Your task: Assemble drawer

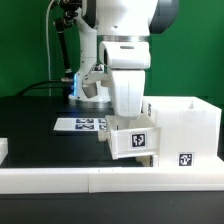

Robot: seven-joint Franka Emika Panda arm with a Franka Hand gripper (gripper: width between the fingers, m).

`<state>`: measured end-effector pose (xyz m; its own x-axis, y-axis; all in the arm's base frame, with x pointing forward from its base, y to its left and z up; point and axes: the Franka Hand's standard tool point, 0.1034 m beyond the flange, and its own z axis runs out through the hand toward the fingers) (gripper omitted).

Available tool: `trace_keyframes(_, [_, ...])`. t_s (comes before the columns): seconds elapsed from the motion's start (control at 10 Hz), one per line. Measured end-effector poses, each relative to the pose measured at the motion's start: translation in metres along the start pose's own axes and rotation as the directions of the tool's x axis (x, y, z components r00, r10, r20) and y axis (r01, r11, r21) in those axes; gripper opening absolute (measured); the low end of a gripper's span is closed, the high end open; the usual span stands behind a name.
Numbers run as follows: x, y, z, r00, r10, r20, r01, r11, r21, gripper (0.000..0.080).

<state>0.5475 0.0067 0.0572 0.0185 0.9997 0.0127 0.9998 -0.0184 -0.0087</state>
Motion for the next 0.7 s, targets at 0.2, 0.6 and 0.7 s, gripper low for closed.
trace_keyframes(0.2, [0.000, 0.003, -0.010, 1.000, 0.000, 0.005, 0.000, 1.000, -0.011, 0.0614])
trace_keyframes(0.6, [-0.019, 0.024, -0.045, 0.999, -0.014, 0.033, 0.013, 1.000, 0.010, 0.0649])
trace_keyframes(0.7, [-0.027, 0.032, -0.047, 0.999, -0.026, 0.035, 0.026, 1.000, 0.009, 0.0649])
